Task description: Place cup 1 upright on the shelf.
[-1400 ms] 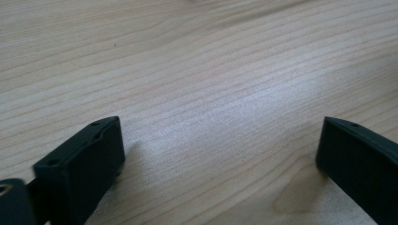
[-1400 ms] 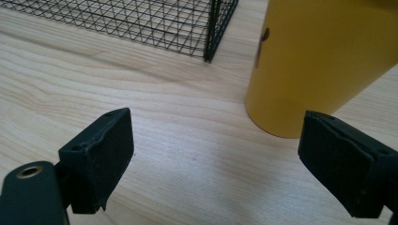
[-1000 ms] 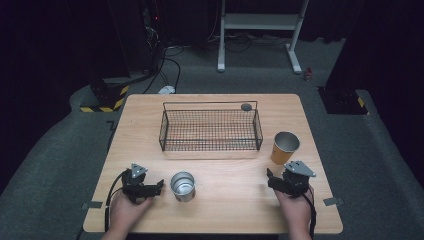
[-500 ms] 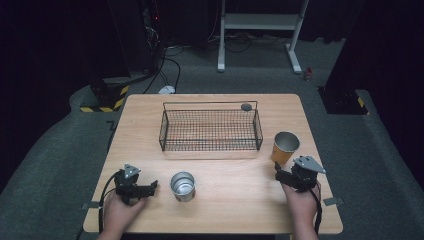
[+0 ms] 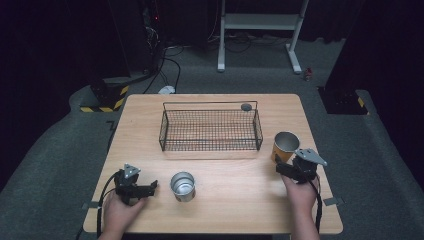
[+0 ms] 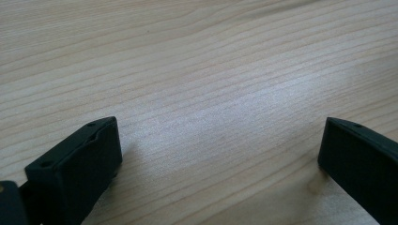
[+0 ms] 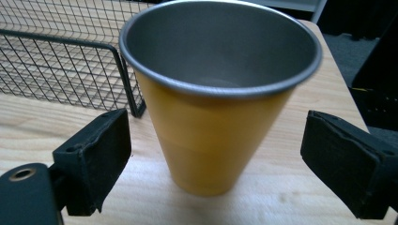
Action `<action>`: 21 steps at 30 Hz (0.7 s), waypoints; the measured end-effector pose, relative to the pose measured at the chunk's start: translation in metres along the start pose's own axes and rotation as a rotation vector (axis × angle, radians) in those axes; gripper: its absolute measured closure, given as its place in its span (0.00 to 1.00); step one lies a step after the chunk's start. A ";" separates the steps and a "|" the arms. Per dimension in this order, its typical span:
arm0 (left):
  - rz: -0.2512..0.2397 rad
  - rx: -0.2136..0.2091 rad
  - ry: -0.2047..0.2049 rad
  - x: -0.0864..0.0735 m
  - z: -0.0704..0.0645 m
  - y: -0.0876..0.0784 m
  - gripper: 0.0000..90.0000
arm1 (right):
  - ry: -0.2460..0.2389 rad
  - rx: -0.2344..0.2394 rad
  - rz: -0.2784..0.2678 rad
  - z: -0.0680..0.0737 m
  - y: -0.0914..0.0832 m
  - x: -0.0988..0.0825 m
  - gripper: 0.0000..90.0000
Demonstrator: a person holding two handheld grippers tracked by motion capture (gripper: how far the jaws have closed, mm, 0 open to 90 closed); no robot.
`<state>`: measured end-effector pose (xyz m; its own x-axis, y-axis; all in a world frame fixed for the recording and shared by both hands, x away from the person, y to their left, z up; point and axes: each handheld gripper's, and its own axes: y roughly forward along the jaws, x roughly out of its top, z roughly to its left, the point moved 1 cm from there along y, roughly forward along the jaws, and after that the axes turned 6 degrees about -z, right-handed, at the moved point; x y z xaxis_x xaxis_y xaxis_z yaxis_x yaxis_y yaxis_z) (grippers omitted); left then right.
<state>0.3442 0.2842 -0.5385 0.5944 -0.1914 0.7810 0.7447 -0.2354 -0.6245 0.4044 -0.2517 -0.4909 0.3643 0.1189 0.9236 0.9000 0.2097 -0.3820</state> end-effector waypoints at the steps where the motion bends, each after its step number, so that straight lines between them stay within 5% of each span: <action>1: 0.000 0.000 0.000 0.000 0.000 0.000 0.00 | 0.000 0.000 0.000 0.000 0.000 0.000 0.10; 21: 0.002 0.004 -0.003 0.000 0.001 0.000 0.00 | 0.048 0.005 -0.031 0.000 0.022 0.011 0.11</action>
<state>0.3444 0.2850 -0.5383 0.5964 -0.1891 0.7801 0.7451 -0.2311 -0.6257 0.4283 -0.2459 -0.4892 0.3478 0.0659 0.9353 0.9097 0.2177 -0.3536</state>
